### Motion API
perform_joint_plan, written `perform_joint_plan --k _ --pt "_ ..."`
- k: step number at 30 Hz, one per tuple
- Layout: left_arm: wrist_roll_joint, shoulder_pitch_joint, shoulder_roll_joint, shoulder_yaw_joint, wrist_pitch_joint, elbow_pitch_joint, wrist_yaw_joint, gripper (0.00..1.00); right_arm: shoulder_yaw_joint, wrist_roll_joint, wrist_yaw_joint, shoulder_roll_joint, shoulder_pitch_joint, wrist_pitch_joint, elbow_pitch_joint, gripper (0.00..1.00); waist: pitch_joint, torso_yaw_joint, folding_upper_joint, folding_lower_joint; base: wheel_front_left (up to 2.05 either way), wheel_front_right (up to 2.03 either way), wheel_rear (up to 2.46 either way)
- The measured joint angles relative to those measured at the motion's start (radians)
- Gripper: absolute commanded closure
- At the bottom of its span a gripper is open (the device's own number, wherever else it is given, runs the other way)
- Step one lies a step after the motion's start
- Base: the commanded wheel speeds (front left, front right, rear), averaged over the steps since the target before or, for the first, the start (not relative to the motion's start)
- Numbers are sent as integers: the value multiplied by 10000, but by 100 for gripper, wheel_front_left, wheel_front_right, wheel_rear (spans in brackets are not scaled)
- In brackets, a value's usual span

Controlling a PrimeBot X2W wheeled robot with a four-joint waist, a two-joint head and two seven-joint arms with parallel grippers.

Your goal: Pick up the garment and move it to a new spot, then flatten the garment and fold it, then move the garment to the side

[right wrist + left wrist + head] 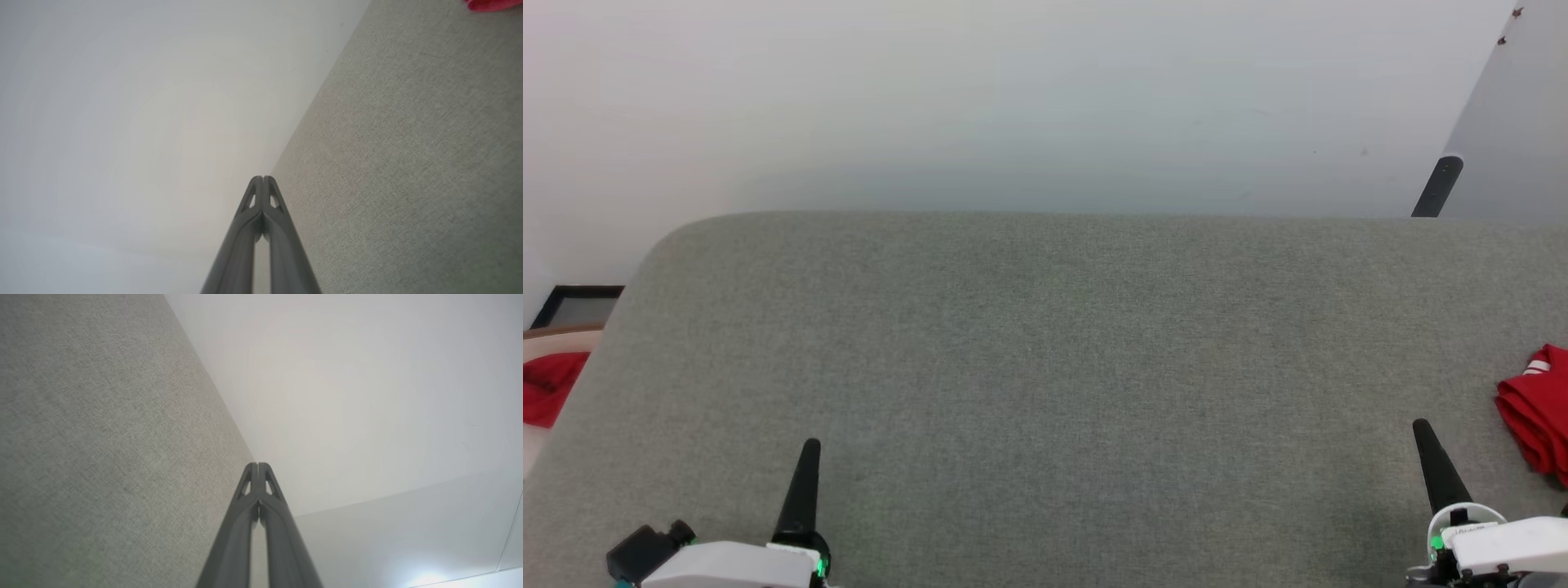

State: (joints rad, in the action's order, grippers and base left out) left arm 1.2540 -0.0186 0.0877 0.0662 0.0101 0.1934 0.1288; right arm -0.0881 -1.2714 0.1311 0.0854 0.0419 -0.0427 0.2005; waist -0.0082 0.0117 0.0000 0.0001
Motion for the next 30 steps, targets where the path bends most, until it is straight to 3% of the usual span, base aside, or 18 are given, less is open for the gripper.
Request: perform_joint_plan --k 30 --pt "2334 -517 -136 151 -648 320 0 100 -150 -2104 -2 -224 405 -460 274 100 65 -67 0 0 0 0 0"
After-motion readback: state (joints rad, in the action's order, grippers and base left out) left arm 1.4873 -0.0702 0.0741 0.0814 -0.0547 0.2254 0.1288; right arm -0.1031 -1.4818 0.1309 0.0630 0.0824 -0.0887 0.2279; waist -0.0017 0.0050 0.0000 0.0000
